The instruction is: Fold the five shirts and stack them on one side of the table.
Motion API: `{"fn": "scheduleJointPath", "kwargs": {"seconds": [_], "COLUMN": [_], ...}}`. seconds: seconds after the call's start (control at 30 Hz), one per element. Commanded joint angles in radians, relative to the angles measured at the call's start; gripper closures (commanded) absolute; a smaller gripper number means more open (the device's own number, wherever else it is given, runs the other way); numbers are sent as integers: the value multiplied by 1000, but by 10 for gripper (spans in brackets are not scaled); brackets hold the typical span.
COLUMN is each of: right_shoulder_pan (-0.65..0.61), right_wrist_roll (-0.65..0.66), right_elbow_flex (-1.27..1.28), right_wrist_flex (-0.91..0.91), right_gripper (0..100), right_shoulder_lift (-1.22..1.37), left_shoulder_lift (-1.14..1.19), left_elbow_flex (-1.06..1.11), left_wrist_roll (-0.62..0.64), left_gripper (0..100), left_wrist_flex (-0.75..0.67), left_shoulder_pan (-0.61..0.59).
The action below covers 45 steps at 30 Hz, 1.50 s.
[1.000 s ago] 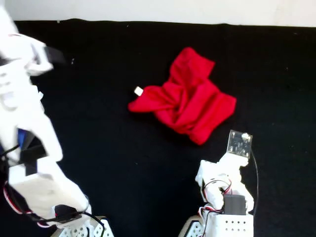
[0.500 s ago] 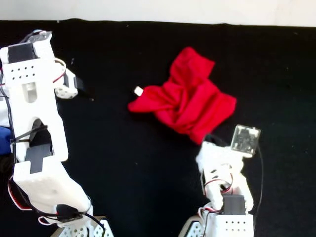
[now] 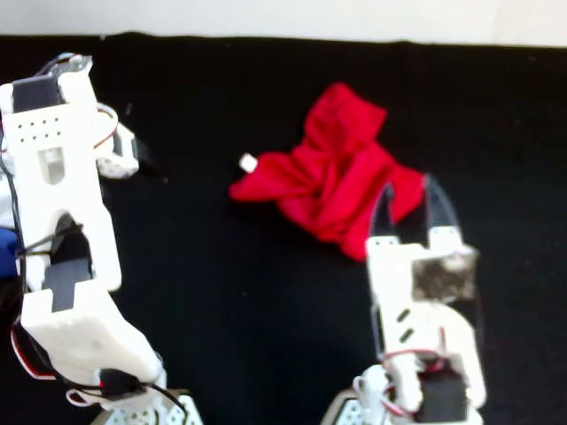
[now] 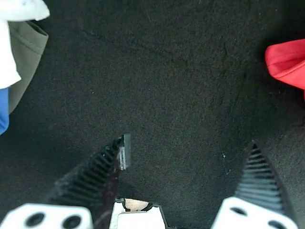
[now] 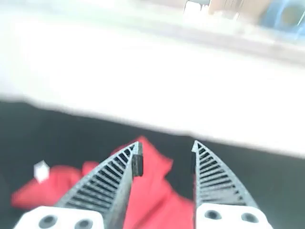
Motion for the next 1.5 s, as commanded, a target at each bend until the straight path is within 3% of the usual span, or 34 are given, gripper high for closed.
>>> {"fn": "scheduleJointPath", "kwargs": {"seconds": [0.0,0.2,0.37,0.6,0.9,1.13,1.3,1.37,1.47], "right_shoulder_pan": [12,8,5,8,10,10,10,10,10], "right_wrist_roll": [12,11,11,11,11,12,14,14,12], "right_elbow_flex": [-291,-688,-816,-914,-1129,-1165,-1165,-1162,-1158], "right_wrist_flex": [-21,81,228,303,645,739,748,748,748], "right_gripper": [829,829,829,826,826,826,826,826,827], "right_shoulder_lift": [145,598,924,1248,1282,1282,1282,1282,1282], "left_shoulder_lift": [-51,-51,-50,1,228,381,450,466,479], "left_elbow_flex": [-8,-8,-8,-8,2,2,1,-1,1], "left_wrist_roll": [11,12,12,12,12,8,6,6,6], "left_gripper": [643,643,643,643,643,643,646,703,869], "left_wrist_flex": [11,11,11,-58,-301,-468,-488,-489,-512], "left_shoulder_pan": [5,5,-15,206,349,394,398,398,406]}}
